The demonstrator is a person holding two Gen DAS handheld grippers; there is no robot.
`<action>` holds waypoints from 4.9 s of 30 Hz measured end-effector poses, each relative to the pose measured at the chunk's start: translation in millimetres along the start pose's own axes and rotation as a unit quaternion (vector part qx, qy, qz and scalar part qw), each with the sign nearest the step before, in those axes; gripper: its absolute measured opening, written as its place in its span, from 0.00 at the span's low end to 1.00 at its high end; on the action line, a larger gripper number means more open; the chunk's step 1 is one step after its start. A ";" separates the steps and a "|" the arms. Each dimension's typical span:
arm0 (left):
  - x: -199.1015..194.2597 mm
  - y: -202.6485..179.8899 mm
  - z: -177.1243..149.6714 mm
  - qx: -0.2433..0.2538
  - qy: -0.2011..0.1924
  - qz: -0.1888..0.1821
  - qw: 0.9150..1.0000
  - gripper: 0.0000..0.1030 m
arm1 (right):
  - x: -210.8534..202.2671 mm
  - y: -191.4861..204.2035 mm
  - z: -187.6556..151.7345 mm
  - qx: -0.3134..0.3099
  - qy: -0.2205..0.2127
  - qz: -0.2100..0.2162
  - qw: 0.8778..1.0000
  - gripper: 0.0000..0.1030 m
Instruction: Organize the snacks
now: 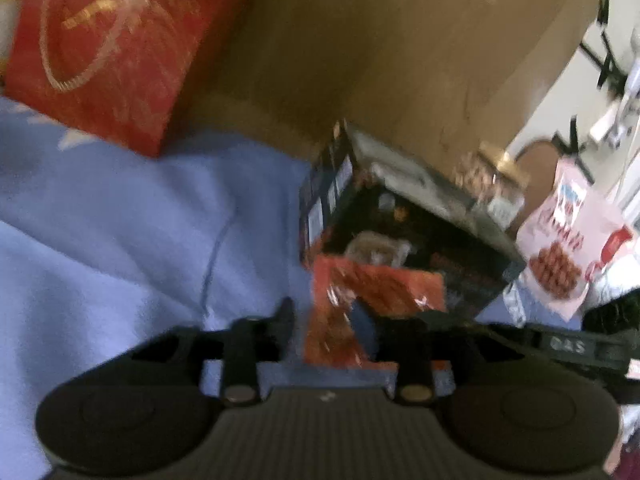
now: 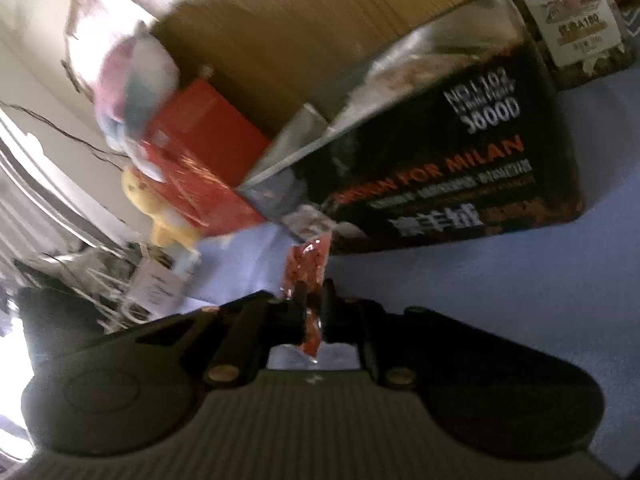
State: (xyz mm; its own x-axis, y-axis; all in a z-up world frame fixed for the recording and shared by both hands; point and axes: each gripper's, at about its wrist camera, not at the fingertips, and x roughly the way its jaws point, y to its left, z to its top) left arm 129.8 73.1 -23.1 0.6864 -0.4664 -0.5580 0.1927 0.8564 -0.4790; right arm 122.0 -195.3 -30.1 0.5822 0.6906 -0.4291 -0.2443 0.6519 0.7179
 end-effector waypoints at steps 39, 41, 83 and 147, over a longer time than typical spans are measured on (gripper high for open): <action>-113.6 33.7 -49.4 -0.031 -0.026 0.021 0.999 0.38 | -9.8 68.5 -72.2 -0.138 0.073 0.001 0.988 0.29; -119.5 36.7 -62.9 -0.049 -0.007 0.004 0.999 0.38 | -3.3 61.7 -79.2 -0.100 0.094 0.013 0.991 0.29; 55.9 -101.6 73.0 0.119 -0.027 0.041 0.992 0.15 | -16.9 14.5 61.5 -0.165 -0.107 -0.096 0.976 0.16; -161.6 -175.9 -143.4 0.186 -0.089 0.211 0.955 1.00 | -181.0 84.4 -163.5 -0.083 -0.171 -0.178 0.966 0.35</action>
State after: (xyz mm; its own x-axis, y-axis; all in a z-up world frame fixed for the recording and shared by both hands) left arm -115.5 -33.8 54.2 0.8602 -0.0453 -0.5080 0.0856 0.9947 0.0562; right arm -130.8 -214.1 18.5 0.8669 0.2887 -0.4063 -0.0866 0.8900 0.4477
